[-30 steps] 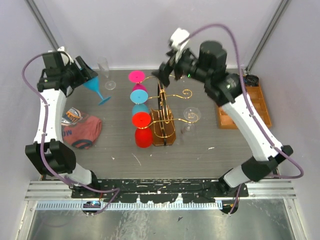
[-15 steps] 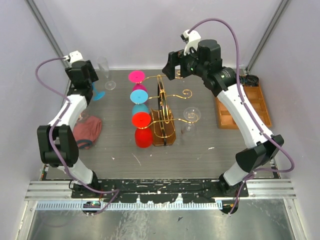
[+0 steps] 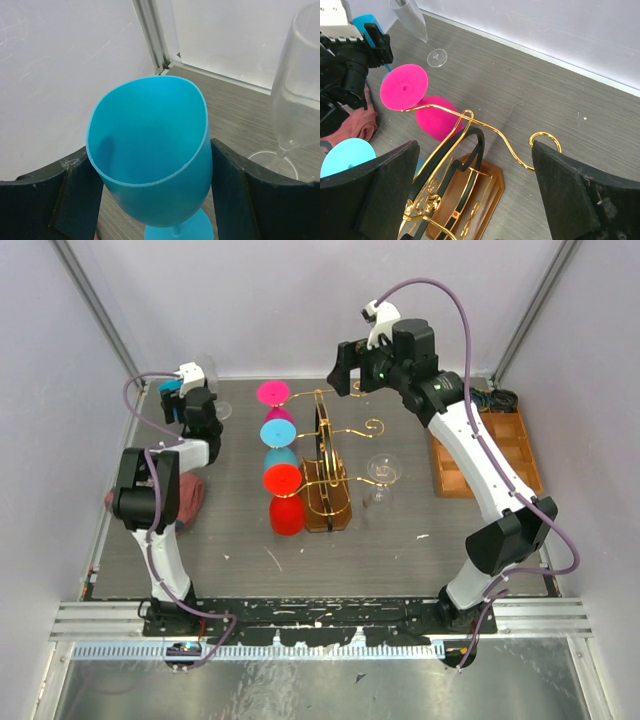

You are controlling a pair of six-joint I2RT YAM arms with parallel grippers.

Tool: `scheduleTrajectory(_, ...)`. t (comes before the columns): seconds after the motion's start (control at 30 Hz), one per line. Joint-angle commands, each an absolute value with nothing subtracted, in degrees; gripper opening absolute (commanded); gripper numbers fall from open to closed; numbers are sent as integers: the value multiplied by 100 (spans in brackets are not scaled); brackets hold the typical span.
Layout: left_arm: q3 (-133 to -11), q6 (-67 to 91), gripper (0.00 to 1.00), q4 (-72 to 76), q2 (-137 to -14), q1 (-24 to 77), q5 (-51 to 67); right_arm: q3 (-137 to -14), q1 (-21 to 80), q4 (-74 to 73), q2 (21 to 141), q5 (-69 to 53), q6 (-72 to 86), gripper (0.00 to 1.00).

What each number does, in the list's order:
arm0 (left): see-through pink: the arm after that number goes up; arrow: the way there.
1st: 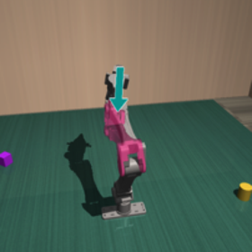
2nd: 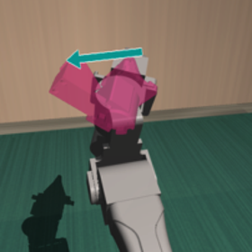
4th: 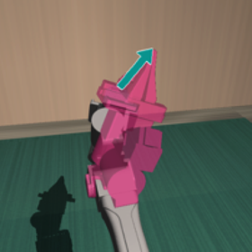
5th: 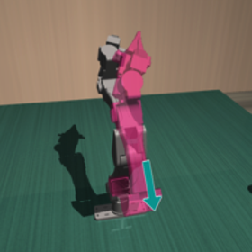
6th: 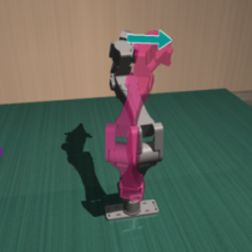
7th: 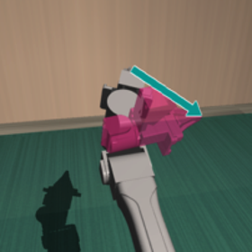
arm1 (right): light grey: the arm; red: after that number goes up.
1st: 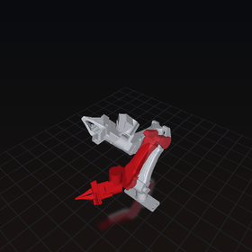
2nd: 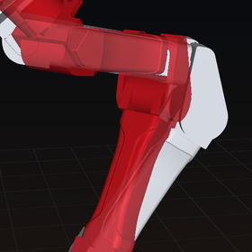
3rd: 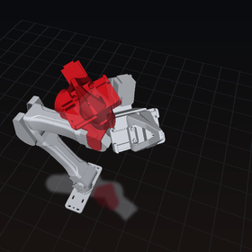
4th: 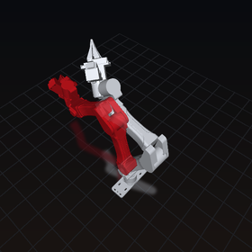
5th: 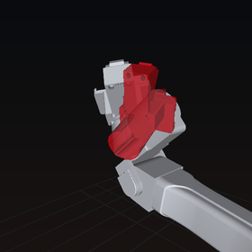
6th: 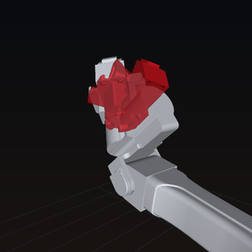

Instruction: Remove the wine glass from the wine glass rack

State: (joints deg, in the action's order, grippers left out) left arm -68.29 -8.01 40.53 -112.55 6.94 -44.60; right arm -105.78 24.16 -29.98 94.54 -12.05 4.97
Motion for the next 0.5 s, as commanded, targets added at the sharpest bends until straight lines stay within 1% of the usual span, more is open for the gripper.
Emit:
scheduleTrajectory(0.0,-6616,-1115,76,5575,-11373,797,-4979,-10574,2396,-2592,9449,-1213,613,100)
scheduleTrajectory(0.2,-6330,-1046,75,6155,-11527,833,-5276,-10449,2366,-2550,9423,-1213,586,100)
scheduleTrajectory(0.33,-6347,-1041,79,6248,-11642,882,-5442,-10394,2345,-2539,9396,-1235,580,100)
scheduleTrajectory(0.47,-6385,-1118,85,6246,-11781,984,-5515,-10301,2313,-2522,9354,-1240,563,100)
